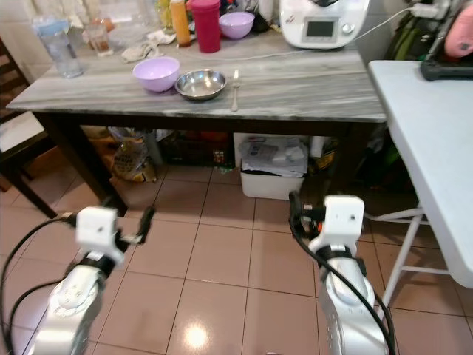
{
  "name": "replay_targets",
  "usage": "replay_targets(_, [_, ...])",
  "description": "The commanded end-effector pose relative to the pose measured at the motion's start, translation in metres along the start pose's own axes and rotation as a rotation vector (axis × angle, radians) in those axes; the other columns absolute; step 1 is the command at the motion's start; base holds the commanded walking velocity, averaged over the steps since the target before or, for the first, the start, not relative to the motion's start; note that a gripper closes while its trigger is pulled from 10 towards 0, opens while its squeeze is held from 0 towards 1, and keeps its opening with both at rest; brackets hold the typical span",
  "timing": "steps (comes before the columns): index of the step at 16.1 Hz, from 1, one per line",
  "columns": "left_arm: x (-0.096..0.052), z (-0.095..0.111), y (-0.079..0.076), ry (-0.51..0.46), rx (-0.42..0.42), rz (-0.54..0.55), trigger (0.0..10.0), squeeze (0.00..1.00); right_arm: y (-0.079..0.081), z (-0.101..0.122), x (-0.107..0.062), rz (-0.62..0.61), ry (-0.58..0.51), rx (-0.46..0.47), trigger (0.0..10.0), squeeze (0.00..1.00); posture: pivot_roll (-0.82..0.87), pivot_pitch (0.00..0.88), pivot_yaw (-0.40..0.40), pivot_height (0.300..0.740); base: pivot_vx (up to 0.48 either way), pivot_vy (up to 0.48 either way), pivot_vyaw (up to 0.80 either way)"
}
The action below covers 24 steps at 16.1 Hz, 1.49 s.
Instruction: Setting the table
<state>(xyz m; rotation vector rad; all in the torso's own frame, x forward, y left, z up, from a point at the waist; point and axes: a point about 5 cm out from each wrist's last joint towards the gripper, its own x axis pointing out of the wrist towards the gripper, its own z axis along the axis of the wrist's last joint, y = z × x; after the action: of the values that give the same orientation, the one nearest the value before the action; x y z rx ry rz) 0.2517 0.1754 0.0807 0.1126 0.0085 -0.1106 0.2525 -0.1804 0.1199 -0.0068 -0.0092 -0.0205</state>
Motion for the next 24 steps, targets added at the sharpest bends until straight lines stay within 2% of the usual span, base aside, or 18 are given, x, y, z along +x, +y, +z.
replay_targets(1, [-0.009,-0.005,0.006,0.016,0.009,0.014,10.0,0.0,0.002,0.004,-0.007,0.005,-0.028,-0.001,10.0,0.0,-0.21,0.098,0.059,0.74,0.0,0.0,0.0])
replay_targets(4, [-0.018,-0.012,0.009,0.04,0.021,0.026,10.0,0.0,0.004,-0.004,-0.017,0.018,-0.003,-0.003,10.0,0.0,-0.21,0.101,0.057,0.74,0.0,0.0,0.0])
replay_targets(7, [-0.02,-0.014,0.009,0.039,0.019,0.024,10.0,0.0,0.005,-0.004,-0.017,0.029,-0.001,-0.008,10.0,0.0,-0.21,0.101,0.053,0.74,0.0,0.0,0.0])
replay_targets(10, [-0.016,-0.014,0.008,0.024,0.006,0.017,10.0,0.0,0.005,-0.001,-0.013,0.034,-0.009,-0.011,10.0,0.0,-0.21,0.097,0.052,0.74,0.0,0.0,-0.73])
replay_targets(14, [-0.003,0.001,0.008,-0.023,-0.015,0.012,10.0,0.0,0.004,0.005,-0.009,0.031,-0.037,-0.016,10.0,0.0,-0.21,0.091,0.053,0.74,0.0,-0.262,-0.8])
replay_targets(17, [0.001,0.012,0.004,-0.064,-0.023,0.002,10.0,0.0,0.005,0.014,-0.006,0.035,-0.071,-0.018,10.0,0.0,-0.21,0.09,0.053,0.74,0.0,-0.271,0.0])
replay_targets(24, [0.001,0.015,-0.001,-0.064,-0.031,-0.006,10.0,0.0,0.005,0.016,-0.004,0.038,-0.075,-0.025,10.0,0.0,-0.21,0.09,0.048,0.74,0.0,-0.302,0.0])
